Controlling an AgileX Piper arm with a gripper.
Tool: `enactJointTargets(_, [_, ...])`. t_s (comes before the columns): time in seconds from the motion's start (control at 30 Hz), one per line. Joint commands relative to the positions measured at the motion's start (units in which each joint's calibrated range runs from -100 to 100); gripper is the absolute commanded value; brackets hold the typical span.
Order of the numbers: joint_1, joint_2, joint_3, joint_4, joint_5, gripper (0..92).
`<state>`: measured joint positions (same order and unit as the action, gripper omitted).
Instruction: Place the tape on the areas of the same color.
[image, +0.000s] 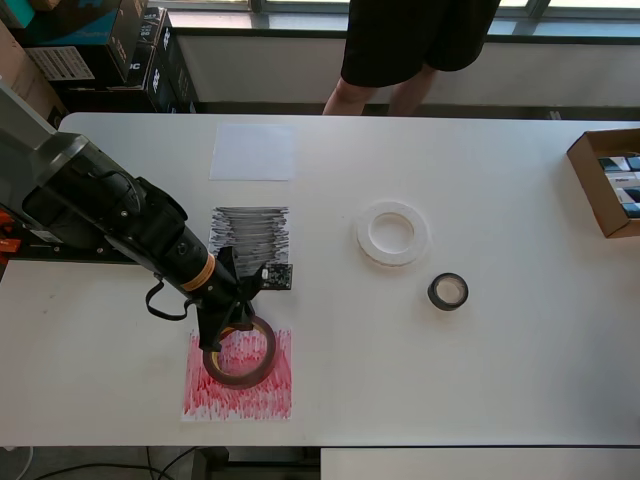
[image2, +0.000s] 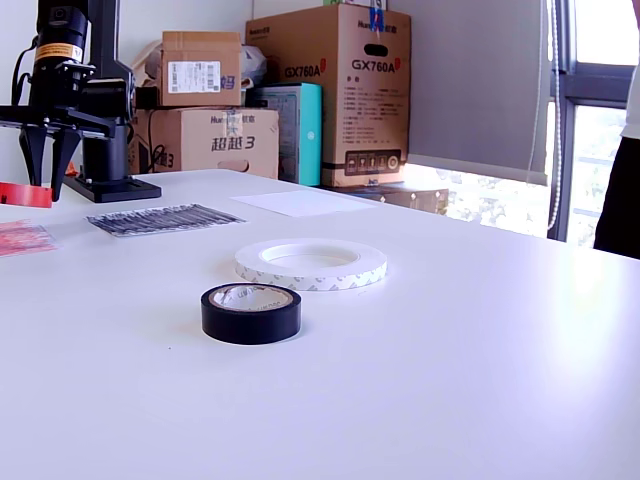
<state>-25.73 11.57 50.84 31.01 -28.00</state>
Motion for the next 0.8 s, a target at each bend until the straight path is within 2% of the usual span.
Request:
enactJointTargets(0.0, [-1.8,-3.34,2.55,-0.25,-0.31,0.0])
enactJointTargets(0.77, [-2.51,4.14,-2.54,-0.25,-0.4,0.0])
